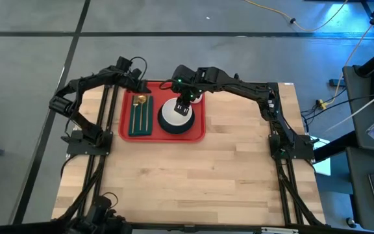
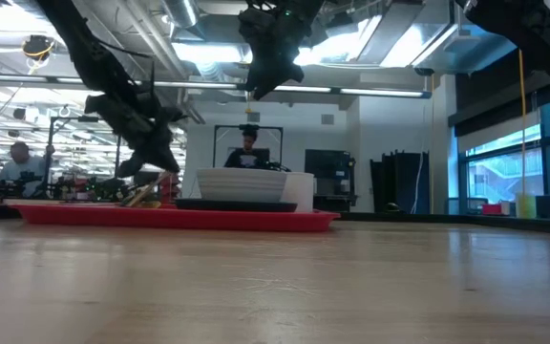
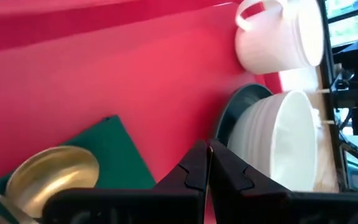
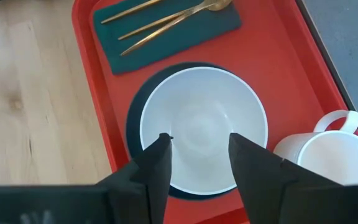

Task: Set up tray
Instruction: Put the gold knife on the green napkin to the right of the gold spoon

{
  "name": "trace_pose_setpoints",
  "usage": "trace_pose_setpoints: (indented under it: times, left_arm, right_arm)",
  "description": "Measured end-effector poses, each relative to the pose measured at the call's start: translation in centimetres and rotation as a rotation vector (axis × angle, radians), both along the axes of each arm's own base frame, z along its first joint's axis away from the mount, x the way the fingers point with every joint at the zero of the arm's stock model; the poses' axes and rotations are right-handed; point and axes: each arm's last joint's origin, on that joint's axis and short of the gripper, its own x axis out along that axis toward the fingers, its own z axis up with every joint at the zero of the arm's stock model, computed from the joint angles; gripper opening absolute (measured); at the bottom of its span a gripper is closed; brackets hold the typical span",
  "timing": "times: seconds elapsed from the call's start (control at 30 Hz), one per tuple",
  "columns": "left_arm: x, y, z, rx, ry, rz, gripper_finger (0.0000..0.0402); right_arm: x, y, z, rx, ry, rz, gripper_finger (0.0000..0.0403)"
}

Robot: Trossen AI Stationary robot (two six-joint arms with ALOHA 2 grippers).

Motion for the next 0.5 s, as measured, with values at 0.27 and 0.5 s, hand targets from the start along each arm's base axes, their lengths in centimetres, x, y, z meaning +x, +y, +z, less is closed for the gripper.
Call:
trace_pose_setpoints:
  times: [0.27, 0.5]
  left_arm:
    - [-0.3, -0.4, -1.7, 0.007, -0.001, 0.065, 0.0002]
    - [-0.3, -0.4, -1.7, 0.031, 0.009, 0.073, 0.0002]
  right_arm:
    - [0.0, 0.0, 0.0, 0.0, 0.0, 0.0, 0.0161]
    - [0.0, 0.0, 0.0, 0.0, 0.0, 0.0, 0.0161]
